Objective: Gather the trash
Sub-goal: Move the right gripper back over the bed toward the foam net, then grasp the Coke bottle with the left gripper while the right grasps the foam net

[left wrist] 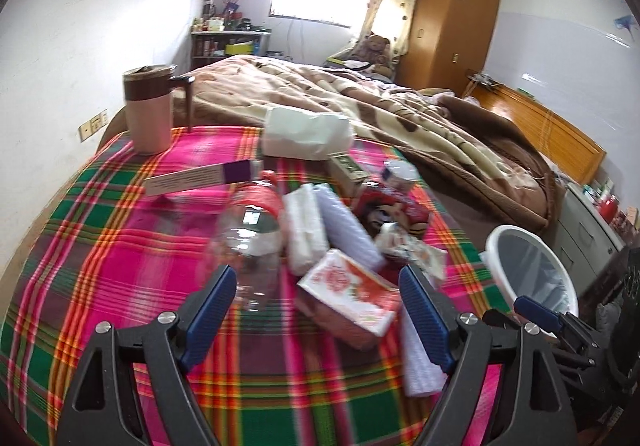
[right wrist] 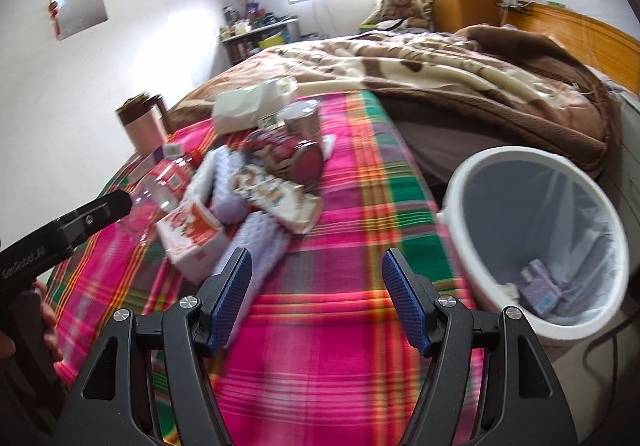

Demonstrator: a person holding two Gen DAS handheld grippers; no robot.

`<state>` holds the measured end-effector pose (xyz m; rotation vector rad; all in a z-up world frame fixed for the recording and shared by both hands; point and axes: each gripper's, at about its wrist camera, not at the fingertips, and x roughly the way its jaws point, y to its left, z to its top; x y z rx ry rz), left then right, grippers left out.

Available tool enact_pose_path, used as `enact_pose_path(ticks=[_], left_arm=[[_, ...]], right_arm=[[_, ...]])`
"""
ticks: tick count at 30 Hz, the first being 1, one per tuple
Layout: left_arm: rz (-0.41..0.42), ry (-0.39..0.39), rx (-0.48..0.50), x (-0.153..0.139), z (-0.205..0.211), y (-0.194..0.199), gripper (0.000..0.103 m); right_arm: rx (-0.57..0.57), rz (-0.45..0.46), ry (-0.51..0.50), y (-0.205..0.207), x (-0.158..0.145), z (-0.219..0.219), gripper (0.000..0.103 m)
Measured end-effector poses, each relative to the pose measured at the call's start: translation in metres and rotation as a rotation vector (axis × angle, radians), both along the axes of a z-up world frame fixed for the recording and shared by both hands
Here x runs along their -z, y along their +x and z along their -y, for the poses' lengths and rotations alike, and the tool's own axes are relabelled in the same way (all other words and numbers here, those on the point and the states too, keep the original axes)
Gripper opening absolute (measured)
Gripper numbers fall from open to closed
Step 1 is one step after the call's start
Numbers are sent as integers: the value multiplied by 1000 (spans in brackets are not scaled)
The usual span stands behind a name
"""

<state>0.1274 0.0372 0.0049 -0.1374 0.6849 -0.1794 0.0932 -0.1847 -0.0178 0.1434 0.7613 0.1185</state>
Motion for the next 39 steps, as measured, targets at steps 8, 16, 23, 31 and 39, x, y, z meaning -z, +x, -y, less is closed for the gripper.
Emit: enact_pose_path(ticks=[8, 16, 23, 31, 39], left_arm=[[-50, 6, -53, 12, -34, 23, 86], [-124, -23, -39, 26, -44, 62, 86], [-175, -25, 3, 36, -42, 89, 86], [-218, 25, 7, 44, -37, 107, 86], [-274, 37, 4, 54, -36, 119, 83]], right_arm=[[-33, -76, 37, 16, 15, -18, 69], [-54, -130, 11, 28, 25, -36, 69], [-45, -156, -36, 32, 29, -36, 69], [-17, -162, -90, 34, 27, -28, 69], [-13, -177, -47, 35, 29, -23, 67]])
